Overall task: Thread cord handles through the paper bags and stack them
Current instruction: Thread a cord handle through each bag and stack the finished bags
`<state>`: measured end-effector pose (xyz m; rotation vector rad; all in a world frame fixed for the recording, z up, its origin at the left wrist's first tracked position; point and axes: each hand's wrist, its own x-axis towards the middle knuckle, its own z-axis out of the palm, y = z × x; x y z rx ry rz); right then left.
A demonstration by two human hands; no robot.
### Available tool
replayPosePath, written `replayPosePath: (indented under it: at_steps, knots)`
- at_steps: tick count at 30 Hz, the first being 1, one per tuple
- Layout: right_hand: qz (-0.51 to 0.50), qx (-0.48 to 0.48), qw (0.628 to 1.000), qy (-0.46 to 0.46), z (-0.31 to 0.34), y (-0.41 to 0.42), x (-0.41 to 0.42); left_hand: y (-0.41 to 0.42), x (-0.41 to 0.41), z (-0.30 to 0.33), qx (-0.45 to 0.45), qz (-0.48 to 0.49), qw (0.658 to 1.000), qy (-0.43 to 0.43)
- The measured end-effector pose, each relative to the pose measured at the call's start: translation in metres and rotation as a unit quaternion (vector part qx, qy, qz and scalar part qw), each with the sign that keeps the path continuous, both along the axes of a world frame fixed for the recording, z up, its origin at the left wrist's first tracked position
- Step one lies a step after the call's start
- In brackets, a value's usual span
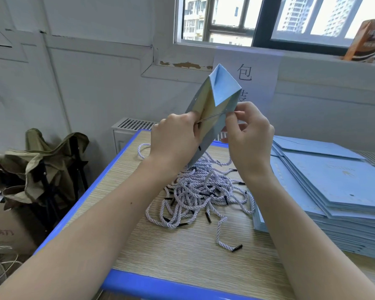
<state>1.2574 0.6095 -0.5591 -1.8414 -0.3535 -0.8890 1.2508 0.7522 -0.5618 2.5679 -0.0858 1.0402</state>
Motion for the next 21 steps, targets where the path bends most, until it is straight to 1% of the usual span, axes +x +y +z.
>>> replayPosePath:
  at_steps: [4, 7, 8, 14, 18, 21]
  knots:
    - [0.012, -0.003, 1.0, 0.004, -0.002, 0.003, 0.001, 0.002, -0.004, 0.001, 0.056, -0.024, 0.997, 0.046]
    - [0.016, -0.01, 1.0, 0.001, -0.004, 0.005, 0.001, -0.004, -0.01, 0.0, 0.106, -0.012, 0.991, 0.078]
    - [0.016, -0.012, 1.0, -0.001, -0.004, 0.006, 0.001, -0.004, -0.011, 0.0, 0.109, -0.01, 0.991, 0.08]
    - [0.013, -0.023, 1.0, -0.008, -0.004, 0.006, 0.001, -0.001, -0.006, -0.001, 0.044, -0.031, 0.991, 0.124]
    - [0.011, -0.029, 0.999, -0.011, -0.004, 0.006, 0.001, 0.001, -0.003, -0.003, -0.031, -0.041, 0.991, 0.122]
    - [0.007, -0.04, 0.999, -0.019, -0.004, 0.007, 0.0, 0.001, 0.0, -0.005, -0.074, -0.074, 0.99, 0.098]
